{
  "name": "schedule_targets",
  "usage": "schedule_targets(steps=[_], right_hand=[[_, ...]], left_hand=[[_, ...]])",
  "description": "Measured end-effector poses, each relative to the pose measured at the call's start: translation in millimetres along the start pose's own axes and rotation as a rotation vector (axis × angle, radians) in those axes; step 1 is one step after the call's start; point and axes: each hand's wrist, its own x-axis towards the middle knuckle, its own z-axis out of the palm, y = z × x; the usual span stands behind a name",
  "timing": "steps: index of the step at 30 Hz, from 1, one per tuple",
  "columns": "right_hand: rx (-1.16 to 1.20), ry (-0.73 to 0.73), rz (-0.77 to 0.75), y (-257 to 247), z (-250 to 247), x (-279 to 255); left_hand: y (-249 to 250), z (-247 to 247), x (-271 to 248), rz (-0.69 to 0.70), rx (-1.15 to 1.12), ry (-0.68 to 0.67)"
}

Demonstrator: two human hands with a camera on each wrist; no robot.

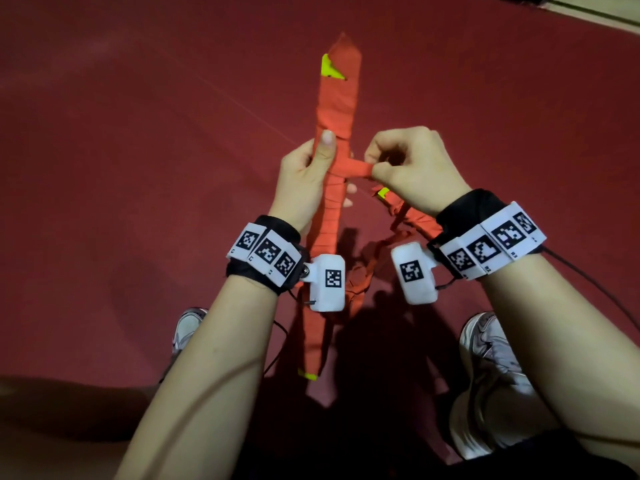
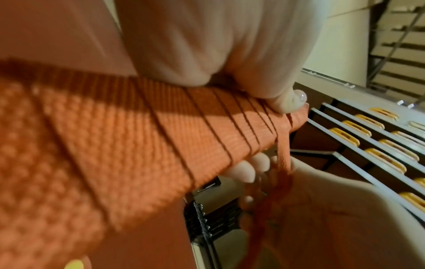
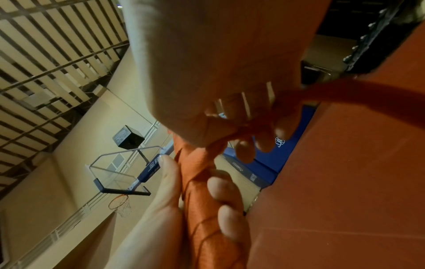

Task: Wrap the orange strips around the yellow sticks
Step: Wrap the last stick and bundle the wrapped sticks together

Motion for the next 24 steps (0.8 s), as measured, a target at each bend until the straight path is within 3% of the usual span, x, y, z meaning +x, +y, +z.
schedule_targets(steps=[3, 8, 12, 15, 19, 24], right_hand=[[0.008, -0.053, -0.034, -3.2, 5.7, -0.2], [0.224, -0.084, -0.008, 2.1, 24.3, -7.9], [0.353, -0.075, -0.014, -0.5, 28.9, -12.6], [0.417, -0.153, -0.075, -5.0, 27.4, -14.5], [0.229, -0.101, -0.065, -3.4, 33.9, -14.1], [0.076, 0.023, -0.080, -3.9, 45.8, -16.4]], left_hand=[[0.8, 5.0, -2.2, -0.040, -0.042, -0.026], [-7.9, 10.5, -0.8, -0.130, -0.190, 0.000], [-6.5, 15.8, -1.1, -0.237, -0.148, 0.066], [-7.1, 9.7, 1.9, -0.292, -0.204, 0.054], [-6.5, 2.5, 5.0, -0.375, -0.367, -0.031], [-8.2, 1.7, 3.5, -0.278, -0.261, 0.042]])
